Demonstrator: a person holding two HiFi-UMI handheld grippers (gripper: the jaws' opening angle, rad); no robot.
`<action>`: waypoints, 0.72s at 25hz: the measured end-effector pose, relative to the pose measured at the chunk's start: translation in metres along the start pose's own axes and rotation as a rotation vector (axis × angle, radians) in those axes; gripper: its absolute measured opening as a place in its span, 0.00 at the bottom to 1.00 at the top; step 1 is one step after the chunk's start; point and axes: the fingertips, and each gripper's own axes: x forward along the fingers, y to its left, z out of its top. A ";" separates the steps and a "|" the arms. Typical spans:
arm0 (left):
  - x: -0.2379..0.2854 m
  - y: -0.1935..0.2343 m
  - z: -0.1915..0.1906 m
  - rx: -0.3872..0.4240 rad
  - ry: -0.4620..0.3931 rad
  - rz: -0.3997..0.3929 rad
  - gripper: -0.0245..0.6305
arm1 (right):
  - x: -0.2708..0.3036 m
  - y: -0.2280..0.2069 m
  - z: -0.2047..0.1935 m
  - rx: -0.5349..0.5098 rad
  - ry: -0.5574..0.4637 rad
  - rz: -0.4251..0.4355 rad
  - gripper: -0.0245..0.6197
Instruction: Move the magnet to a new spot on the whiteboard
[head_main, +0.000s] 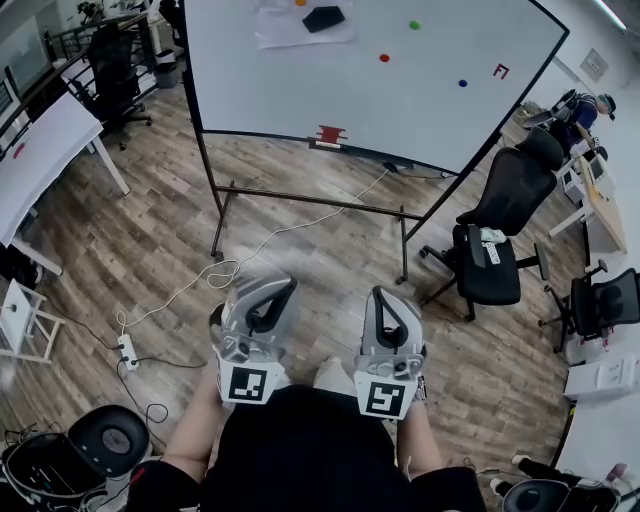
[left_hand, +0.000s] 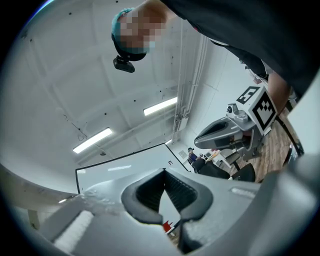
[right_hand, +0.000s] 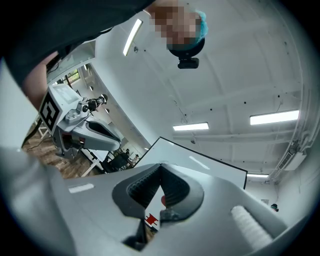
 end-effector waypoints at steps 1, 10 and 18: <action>0.003 0.001 -0.001 -0.002 -0.002 0.000 0.04 | 0.002 -0.002 -0.001 -0.001 0.001 -0.003 0.04; 0.046 -0.005 -0.022 -0.008 0.009 0.002 0.04 | 0.019 -0.027 -0.042 -0.004 0.022 -0.010 0.04; 0.108 -0.005 -0.044 -0.006 0.011 0.012 0.04 | 0.052 -0.069 -0.086 0.009 0.029 -0.019 0.04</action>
